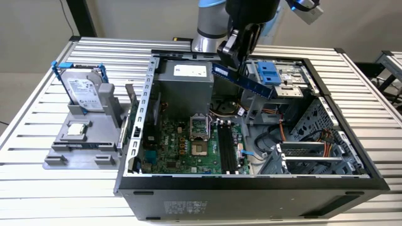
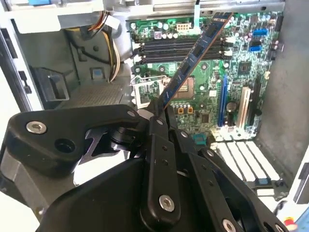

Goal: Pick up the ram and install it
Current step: 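Insert the ram into the slot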

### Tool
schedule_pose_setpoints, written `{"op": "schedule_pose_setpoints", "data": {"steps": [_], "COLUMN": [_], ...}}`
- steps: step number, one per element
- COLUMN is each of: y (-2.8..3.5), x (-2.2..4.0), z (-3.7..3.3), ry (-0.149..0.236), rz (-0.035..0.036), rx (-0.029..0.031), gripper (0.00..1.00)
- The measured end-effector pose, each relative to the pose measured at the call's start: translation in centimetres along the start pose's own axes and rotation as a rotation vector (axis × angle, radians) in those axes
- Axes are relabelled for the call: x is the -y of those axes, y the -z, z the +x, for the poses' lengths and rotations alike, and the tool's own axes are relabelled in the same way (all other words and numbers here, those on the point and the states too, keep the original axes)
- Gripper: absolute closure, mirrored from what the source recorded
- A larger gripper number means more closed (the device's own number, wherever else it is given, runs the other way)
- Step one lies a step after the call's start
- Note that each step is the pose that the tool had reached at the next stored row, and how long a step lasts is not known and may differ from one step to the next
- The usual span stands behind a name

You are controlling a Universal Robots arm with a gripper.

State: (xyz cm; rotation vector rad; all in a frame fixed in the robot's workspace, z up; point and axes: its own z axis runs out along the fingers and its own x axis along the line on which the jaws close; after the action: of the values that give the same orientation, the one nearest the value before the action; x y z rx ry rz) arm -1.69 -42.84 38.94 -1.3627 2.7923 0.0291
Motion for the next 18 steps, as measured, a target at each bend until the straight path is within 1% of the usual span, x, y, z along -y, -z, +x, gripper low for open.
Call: {"op": "schedule_pose_setpoints", "data": {"steps": [18], "y": [0.0], "x": [0.0], "z": [0.0], "ry": [-0.261], "rz": [0.0102], "rx": [0.0004], "gripper": [1.0]}}
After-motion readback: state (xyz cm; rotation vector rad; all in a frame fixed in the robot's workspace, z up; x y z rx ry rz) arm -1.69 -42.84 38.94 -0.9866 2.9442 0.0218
